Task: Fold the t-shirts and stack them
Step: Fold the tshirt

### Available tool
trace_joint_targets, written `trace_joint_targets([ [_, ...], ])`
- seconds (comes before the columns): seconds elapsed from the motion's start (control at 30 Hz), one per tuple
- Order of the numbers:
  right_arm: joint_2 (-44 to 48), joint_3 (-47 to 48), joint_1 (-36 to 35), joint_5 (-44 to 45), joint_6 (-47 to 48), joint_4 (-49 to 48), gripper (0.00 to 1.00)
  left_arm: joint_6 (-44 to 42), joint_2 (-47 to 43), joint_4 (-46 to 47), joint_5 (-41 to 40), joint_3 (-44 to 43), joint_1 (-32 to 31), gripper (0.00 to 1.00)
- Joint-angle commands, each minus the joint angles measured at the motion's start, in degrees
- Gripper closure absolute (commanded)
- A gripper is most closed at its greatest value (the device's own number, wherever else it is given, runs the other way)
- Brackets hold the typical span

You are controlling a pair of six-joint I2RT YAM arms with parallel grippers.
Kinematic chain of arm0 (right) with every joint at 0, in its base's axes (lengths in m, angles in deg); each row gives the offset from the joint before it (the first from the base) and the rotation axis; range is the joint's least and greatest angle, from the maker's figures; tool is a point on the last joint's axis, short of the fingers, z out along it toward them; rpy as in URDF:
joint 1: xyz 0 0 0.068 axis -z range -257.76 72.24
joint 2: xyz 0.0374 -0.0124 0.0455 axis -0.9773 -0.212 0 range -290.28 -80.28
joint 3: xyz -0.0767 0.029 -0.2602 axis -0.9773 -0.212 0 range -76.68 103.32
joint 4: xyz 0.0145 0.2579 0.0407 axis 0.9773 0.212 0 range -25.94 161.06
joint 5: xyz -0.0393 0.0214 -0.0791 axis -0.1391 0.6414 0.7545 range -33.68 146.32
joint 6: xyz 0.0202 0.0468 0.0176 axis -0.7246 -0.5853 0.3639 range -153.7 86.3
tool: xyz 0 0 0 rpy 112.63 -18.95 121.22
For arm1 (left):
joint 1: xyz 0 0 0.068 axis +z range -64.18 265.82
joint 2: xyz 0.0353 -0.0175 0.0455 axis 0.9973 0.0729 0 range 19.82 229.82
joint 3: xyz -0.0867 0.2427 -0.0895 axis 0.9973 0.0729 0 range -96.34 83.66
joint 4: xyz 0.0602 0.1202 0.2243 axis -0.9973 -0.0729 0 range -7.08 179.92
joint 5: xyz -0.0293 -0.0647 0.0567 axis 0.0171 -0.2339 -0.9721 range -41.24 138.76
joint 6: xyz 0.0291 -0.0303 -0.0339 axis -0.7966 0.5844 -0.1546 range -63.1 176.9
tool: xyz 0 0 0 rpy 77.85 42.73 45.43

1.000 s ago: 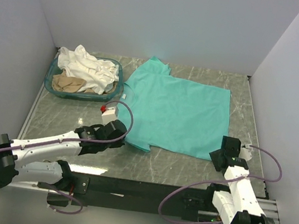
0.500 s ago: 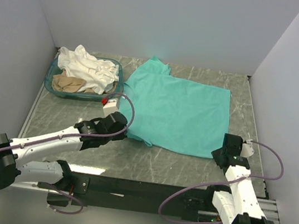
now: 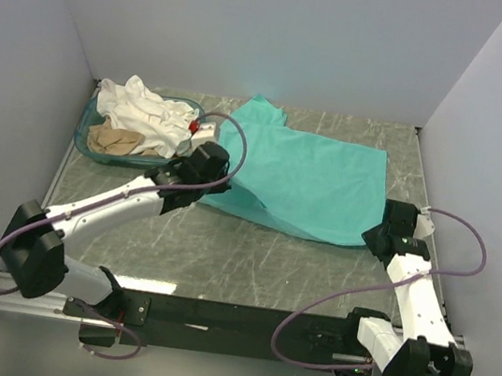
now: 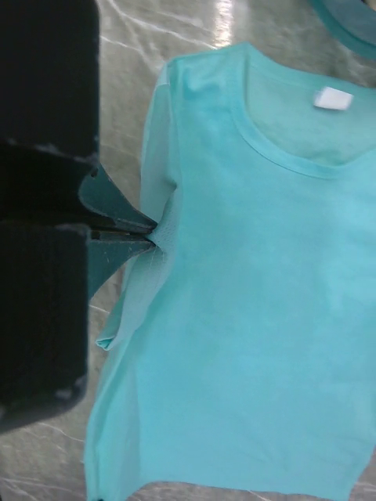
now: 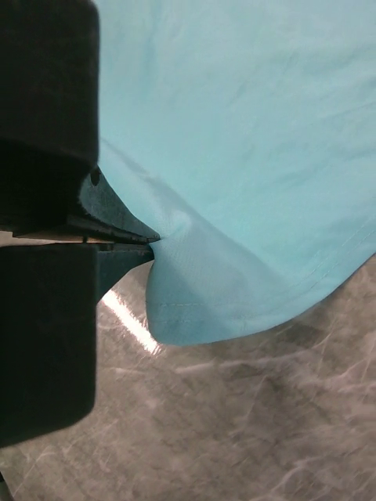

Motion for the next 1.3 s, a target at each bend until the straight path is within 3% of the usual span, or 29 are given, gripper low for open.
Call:
trace_joint_targets([
  [0.0, -3.5, 4.3, 0.2, -0.2, 1.5, -1.4, 1.0, -6.1, 4.4, 2.0, 1.2, -6.9, 1.7, 0.99],
  [0.53, -24.0, 17.9, 0.3, 1.0, 5.0, -2.8, 0.99, -18.3, 30.2, -0.6, 8.4, -31.4, 9.6, 0.99],
  [0.73, -33.3, 23.3, 0.7, 1.9, 5.6, -5.5, 0.84, -18.6, 41.0, -4.2, 7.6, -42.1, 13.1, 0.99],
  [0.77, -34.0, 24.0, 0.7, 2.0, 5.8, -5.9, 0.77, -18.7, 43.5, -4.8, 7.7, -45.2, 13.5, 0.99],
  [0.87, -36.4, 28.1, 1.0, 4.2, 5.9, -4.4, 0.63, -20.7, 47.0, -7.3, 11.0, -51.0, 14.8, 0.62],
  [0.9, -36.7, 29.3, 0.9, 5.2, 6.0, -3.4, 0.53, -21.3, 47.4, -7.7, 11.6, -52.0, 14.9, 0.18],
  [0.93, -37.1, 31.4, 1.0, 6.0, 6.0, -1.3, 0.43, -21.7, 47.7, -7.7, 12.1, -52.8, 14.9, 0.01],
  [1.1, -32.8, 31.4, 0.7, 10.6, 5.7, 0.9, 0.13, -21.4, 43.6, -6.1, 16.3, -50.9, 14.9, 0.01],
  [1.27, -24.2, 22.5, 0.7, 4.8, 7.5, -3.5, 0.11, -18.4, 34.6, 0.5, 19.6, -36.4, 14.9, 0.0],
])
